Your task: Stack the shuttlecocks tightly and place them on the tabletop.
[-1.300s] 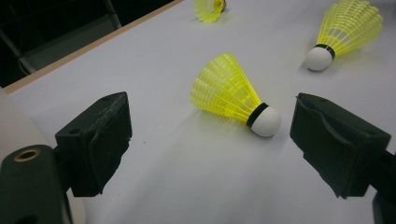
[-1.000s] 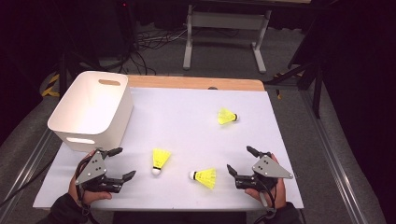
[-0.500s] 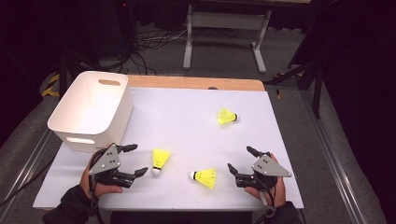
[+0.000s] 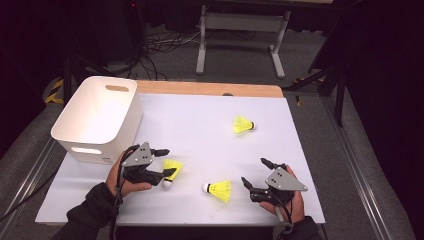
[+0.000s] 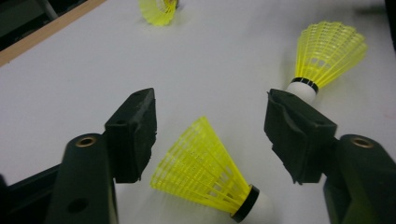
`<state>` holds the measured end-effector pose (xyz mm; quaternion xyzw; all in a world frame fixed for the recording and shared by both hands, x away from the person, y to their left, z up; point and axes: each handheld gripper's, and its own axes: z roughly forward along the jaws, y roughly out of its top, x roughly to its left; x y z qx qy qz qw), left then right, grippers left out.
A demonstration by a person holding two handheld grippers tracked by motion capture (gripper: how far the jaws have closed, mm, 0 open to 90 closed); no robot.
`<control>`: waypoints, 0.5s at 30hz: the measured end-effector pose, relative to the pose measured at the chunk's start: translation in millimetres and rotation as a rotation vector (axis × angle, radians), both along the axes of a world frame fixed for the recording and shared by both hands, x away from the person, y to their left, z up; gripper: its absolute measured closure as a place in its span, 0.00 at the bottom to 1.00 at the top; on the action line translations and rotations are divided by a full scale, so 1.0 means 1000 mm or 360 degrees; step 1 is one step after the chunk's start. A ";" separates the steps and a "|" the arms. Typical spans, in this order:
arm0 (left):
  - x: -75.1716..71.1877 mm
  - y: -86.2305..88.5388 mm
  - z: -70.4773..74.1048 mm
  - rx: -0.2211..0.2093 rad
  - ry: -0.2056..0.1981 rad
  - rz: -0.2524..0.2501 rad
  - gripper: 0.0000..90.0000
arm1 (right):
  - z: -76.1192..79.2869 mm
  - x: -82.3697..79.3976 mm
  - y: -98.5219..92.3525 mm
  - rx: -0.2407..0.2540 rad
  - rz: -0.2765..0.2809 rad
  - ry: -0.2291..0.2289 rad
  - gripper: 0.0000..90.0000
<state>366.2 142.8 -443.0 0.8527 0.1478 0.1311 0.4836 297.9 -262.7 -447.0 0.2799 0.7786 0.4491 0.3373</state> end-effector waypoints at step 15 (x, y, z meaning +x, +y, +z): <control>0.019 -0.005 -0.015 0.0081 0.0156 -0.0004 0.64 | -0.003 0.003 0.000 -0.0014 0.0003 0.0037 0.16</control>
